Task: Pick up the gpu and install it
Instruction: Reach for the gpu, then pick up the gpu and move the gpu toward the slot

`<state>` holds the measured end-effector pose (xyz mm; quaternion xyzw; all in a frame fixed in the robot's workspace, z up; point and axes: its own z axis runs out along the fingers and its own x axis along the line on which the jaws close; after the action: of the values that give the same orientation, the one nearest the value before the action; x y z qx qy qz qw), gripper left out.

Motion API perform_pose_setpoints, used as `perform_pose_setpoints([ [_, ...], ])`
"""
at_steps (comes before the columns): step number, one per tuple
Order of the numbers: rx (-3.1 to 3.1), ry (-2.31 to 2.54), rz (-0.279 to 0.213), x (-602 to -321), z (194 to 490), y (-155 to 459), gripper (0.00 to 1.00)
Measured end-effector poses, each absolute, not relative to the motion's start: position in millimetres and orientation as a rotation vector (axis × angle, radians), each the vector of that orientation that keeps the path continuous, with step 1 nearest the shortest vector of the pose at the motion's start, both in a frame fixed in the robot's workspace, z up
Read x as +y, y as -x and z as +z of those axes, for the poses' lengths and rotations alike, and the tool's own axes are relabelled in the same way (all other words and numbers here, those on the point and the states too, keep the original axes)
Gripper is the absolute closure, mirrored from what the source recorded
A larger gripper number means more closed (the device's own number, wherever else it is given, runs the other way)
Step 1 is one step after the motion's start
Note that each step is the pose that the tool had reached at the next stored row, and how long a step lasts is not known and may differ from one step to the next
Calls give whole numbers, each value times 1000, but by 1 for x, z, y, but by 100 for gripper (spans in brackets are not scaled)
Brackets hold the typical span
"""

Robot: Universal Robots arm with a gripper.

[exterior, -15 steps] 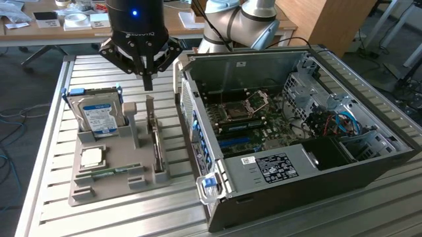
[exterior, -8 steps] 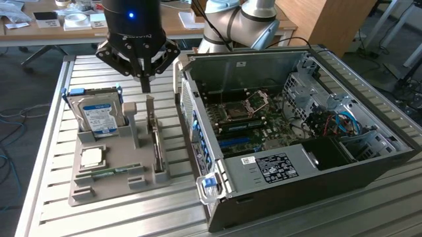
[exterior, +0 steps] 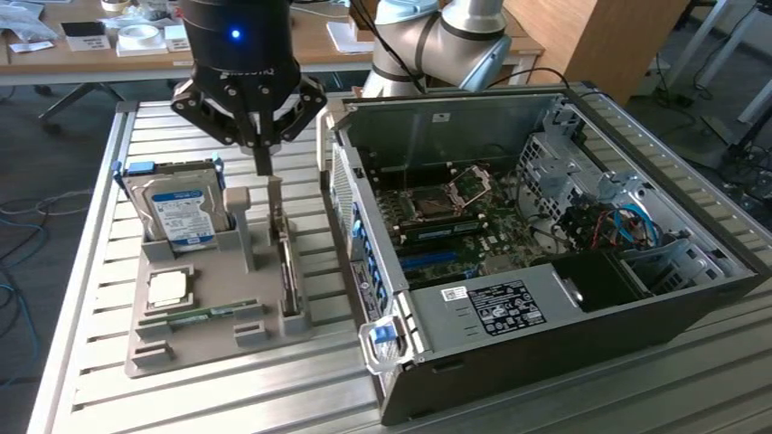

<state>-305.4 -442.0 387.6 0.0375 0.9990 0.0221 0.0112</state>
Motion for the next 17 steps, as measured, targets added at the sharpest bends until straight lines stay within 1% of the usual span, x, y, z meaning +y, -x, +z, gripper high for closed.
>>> perform_pose_setpoints([
  [17,3116,-117,69,-444,387,305,89],
])
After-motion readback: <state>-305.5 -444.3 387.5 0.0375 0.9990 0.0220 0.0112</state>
